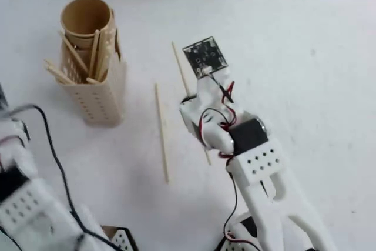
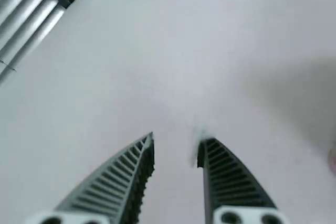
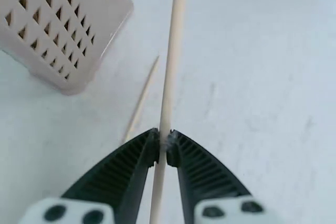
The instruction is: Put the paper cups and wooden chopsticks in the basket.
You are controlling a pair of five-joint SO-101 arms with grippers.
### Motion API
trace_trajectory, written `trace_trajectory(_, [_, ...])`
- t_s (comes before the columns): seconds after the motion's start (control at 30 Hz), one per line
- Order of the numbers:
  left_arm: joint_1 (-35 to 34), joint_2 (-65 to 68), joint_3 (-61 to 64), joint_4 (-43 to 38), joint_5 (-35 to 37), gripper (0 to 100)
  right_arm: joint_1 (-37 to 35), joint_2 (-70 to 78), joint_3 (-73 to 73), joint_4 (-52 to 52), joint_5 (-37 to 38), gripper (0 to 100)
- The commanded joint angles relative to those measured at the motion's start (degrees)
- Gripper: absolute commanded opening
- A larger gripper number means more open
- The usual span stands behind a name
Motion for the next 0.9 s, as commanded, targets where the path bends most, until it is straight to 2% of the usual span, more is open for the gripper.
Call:
trace_trajectory(0.0, [0.5,-28.9,18.4,0.4,-2.1,15,0.1,-3.6,-7.3,-0.3,1.5,1.7])
trace_trajectory(0.13, [-2.5,-45.8,32.4,-0.4,-2.0,15,0.0,-2.2,-16.2,0.7,2.1,1.7])
trace_trajectory(0.23, [-3.6,-41.3,34.5,-3.3,-1.8,15,-1.6,1.3,-21.9,0.5,2.2,1.7])
trace_trajectory(0.4, [-2.6,-33.8,34.8,-1.7,-1.9,15,-9.6,8.7,-31.0,-1.5,1.9,1.7])
trace_trajectory(0.6, [-2.5,-29.3,34.8,4.2,-2.3,15,-16.1,15.1,-37.7,-11.8,1.6,1.7])
trace_trajectory(0.87, [-2.5,-29.1,34.9,8.5,-2.3,15,-18.9,19.3,-38.4,-28.3,1.6,1.8])
